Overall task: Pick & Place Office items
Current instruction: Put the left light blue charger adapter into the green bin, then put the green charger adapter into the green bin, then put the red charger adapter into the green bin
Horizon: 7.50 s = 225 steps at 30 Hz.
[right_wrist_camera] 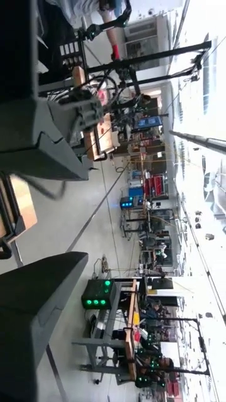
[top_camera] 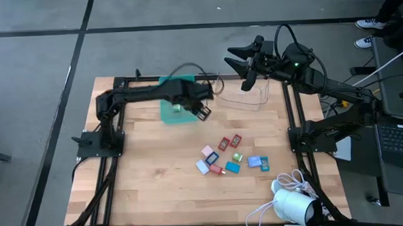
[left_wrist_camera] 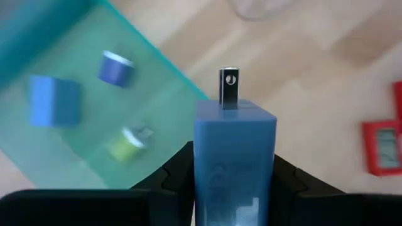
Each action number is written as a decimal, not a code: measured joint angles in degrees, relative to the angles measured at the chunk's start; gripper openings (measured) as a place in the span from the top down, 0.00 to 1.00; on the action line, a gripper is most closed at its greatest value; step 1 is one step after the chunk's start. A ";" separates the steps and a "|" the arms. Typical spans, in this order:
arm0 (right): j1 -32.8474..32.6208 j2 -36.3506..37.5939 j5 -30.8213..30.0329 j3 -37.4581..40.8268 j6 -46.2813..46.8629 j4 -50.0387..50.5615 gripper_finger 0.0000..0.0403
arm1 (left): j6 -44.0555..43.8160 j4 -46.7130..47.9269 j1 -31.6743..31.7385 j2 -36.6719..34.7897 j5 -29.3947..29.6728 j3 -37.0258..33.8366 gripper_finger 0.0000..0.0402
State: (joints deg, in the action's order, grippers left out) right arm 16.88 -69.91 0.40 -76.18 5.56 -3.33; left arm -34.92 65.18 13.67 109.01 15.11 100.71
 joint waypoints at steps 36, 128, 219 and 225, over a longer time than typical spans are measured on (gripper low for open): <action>-0.22 0.00 0.02 0.00 3.00 0.66 0.50 | 7.61 -33.93 15.00 -6.95 -20.42 -33.38 0.68; -32.28 -23.74 -1.22 26.58 42.04 28.84 0.50 | 0.30 -36.45 -26.71 -43.87 20.91 -33.35 0.40; -1.51 -59.71 3.68 -37.67 29.15 22.05 0.38 | 4.05 -25.91 -19.17 -56.74 19.71 -33.42 0.40; -1.53 -59.65 8.05 -40.61 29.01 23.70 0.34 | 3.96 -25.12 -19.19 -56.30 18.20 -34.10 0.40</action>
State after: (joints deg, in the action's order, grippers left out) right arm 15.36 -129.56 8.46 -116.79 34.56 20.37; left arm -30.96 40.05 -5.51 52.71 33.32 66.61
